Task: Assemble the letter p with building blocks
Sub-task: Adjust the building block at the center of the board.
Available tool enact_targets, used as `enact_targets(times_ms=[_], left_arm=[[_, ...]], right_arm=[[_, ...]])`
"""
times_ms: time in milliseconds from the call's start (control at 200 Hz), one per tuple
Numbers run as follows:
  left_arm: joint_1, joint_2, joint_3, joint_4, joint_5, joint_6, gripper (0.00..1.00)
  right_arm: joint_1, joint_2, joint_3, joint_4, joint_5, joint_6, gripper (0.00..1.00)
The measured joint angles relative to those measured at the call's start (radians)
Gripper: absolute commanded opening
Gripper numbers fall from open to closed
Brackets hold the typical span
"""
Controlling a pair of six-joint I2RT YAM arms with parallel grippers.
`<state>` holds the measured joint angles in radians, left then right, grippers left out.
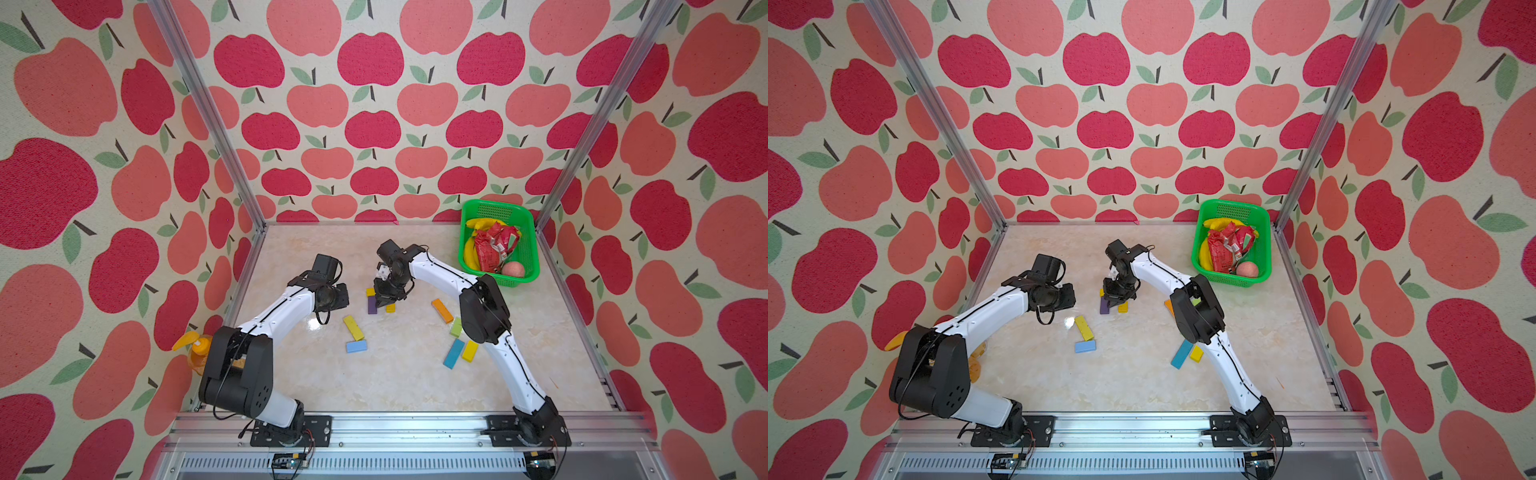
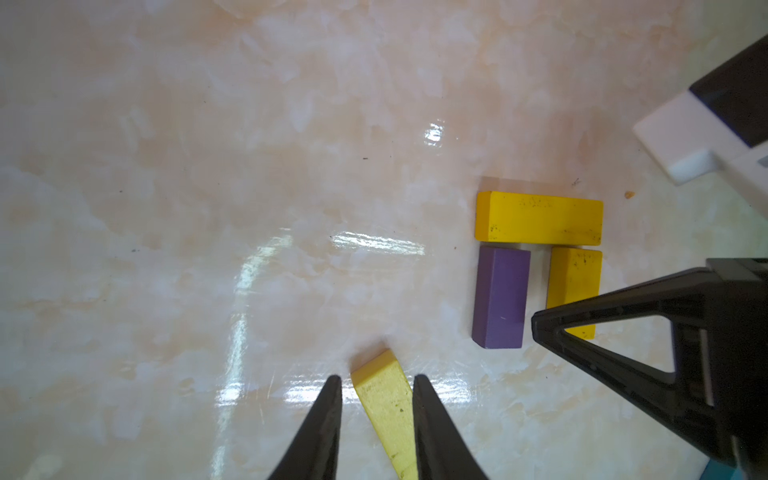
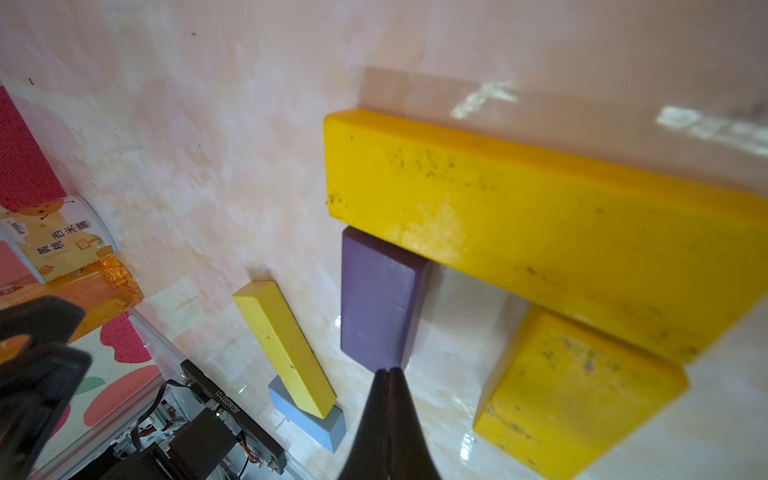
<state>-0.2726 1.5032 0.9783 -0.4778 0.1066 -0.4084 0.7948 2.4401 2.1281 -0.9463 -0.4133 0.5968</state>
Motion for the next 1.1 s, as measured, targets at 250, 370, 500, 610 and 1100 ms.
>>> enact_targets(times_ms=[250, 370, 500, 610, 1100], left_arm=[[0.000, 0.000, 0.000, 0.000, 0.005, 0.007, 0.32], [0.000, -0.019, -0.008, 0.000, 0.007, 0.007, 0.32], [0.000, -0.050, -0.018, 0.000, 0.009, 0.007, 0.32], [0.001, -0.058, -0.021, 0.001, 0.016, 0.007, 0.32], [0.008, -0.069, -0.076, 0.010, 0.067, 0.018, 0.32]], right_arm=[[0.000, 0.013, 0.015, -0.038, 0.012, 0.008, 0.00], [0.002, 0.027, 0.022, -0.053, 0.022, 0.017, 0.00], [0.008, 0.043, 0.037, -0.071, 0.032, 0.034, 0.00], [0.017, 0.066, 0.078, -0.082, 0.035, 0.043, 0.01], [0.034, 0.088, 0.111, -0.102, 0.061, 0.067, 0.03]])
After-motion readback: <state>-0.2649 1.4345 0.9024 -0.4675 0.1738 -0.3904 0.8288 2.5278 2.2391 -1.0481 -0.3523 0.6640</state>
